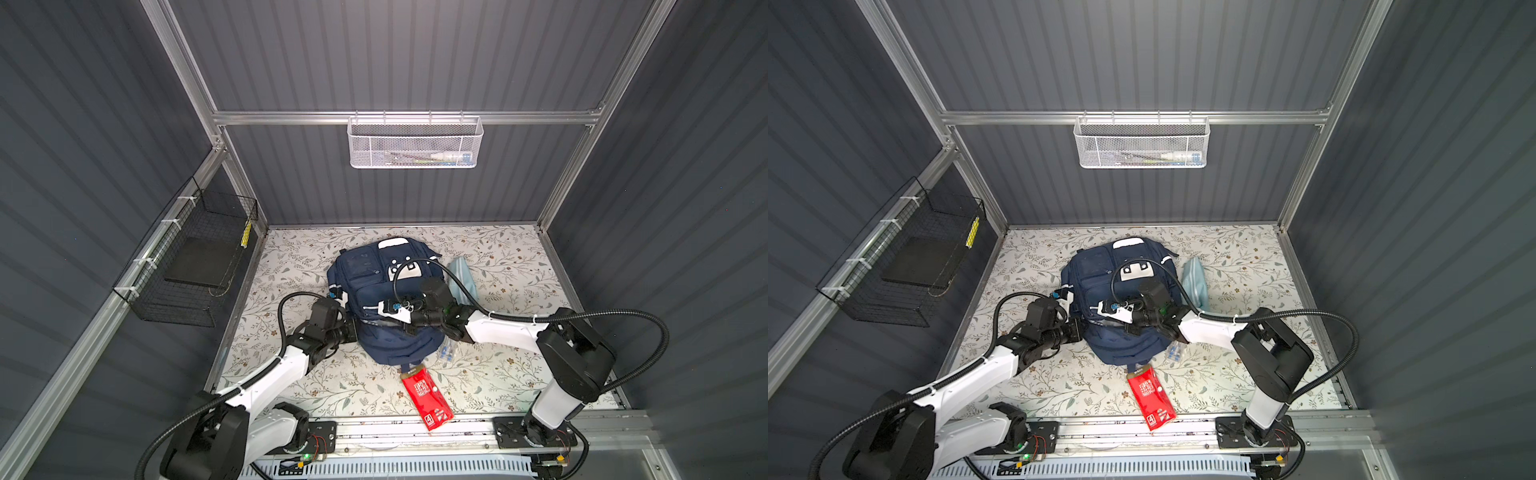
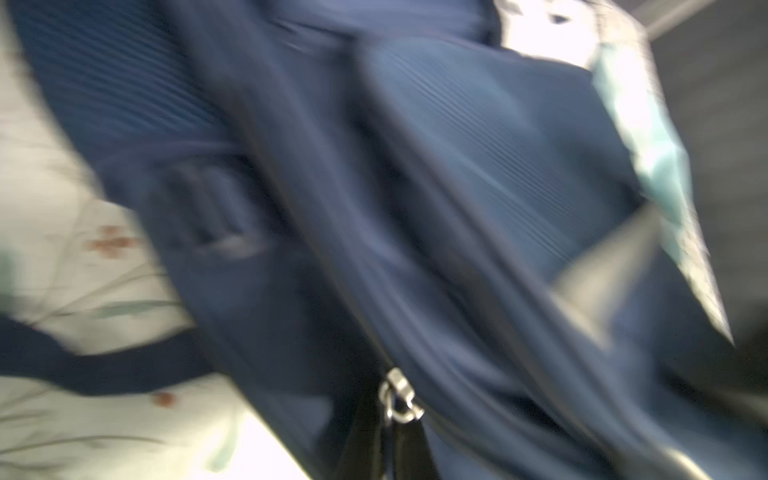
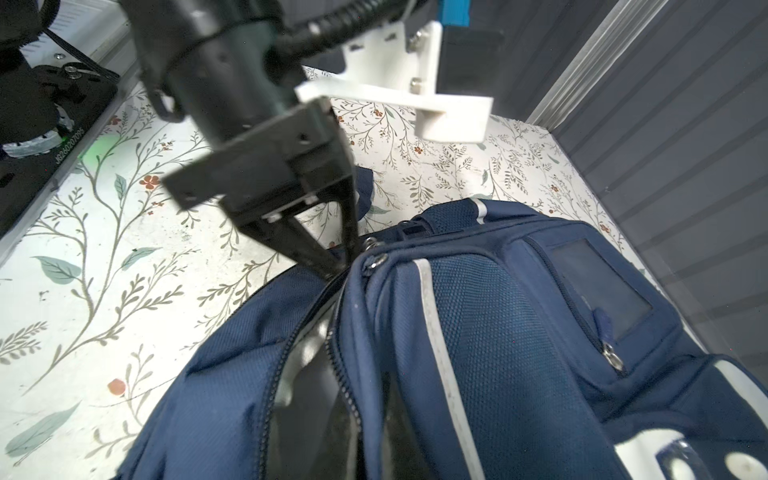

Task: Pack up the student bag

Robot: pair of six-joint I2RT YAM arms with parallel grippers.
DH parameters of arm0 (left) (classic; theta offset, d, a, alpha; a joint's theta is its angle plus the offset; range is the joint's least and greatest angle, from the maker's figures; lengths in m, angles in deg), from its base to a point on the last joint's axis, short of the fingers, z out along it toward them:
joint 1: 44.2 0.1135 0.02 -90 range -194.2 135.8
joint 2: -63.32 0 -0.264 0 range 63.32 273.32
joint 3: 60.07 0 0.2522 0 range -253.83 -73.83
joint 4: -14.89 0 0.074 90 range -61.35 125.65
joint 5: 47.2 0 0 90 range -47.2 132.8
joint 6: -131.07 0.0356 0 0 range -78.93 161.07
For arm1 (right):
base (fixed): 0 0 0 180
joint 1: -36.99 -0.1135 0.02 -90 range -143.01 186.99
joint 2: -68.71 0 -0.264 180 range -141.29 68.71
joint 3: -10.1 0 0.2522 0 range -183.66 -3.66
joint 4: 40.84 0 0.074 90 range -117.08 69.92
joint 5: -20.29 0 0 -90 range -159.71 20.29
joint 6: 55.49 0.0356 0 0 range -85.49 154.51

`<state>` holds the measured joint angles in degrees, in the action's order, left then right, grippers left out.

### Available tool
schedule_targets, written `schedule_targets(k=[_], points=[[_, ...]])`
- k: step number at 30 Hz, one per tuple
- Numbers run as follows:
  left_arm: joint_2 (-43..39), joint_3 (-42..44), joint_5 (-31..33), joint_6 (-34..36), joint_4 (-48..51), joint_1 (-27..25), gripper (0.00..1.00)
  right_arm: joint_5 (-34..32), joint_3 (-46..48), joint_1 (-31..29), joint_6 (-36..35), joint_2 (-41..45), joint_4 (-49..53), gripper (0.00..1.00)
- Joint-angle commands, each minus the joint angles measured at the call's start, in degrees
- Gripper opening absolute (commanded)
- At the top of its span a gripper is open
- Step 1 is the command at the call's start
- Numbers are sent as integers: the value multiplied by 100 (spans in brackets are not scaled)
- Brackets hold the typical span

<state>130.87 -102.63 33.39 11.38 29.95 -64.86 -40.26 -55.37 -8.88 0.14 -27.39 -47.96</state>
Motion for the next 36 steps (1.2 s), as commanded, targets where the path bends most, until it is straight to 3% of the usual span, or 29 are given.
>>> schedule_targets(k=[1,5,8,13,17,20,27,30,32,34,36], points=[[365,-264,378,-196,473,870,0,462,81,16,-68,334,247,0],[742,-912,603,63,630,1676,0,552,-21,23,-343,381,562,0],[1008,-1236,1160,218,667,1910,0,675,-15,43,-527,457,575,0],[1173,-1152,1169,119,376,2245,4,644,-102,110,-580,403,486,0],[737,-943,894,95,331,2258,1,291,-213,154,-608,112,74,0],[190,-585,442,-135,287,2180,9,-32,-575,141,-603,-273,-120,0],[-577,-183,475,-206,846,1821,24,-80,-794,112,-404,-572,-420,0],[-799,-359,527,-199,1165,1820,39,-102,-689,113,-343,-510,-444,17],[-952,-437,379,-280,1287,1820,58,-241,-607,94,-228,-390,-456,31],[-1119,-502,250,-328,1435,1812,68,-412,-482,74,-151,-238,-460,43],[-1337,-682,282,-206,1623,1660,71,-717,-320,-2,-64,2,-385,49]])
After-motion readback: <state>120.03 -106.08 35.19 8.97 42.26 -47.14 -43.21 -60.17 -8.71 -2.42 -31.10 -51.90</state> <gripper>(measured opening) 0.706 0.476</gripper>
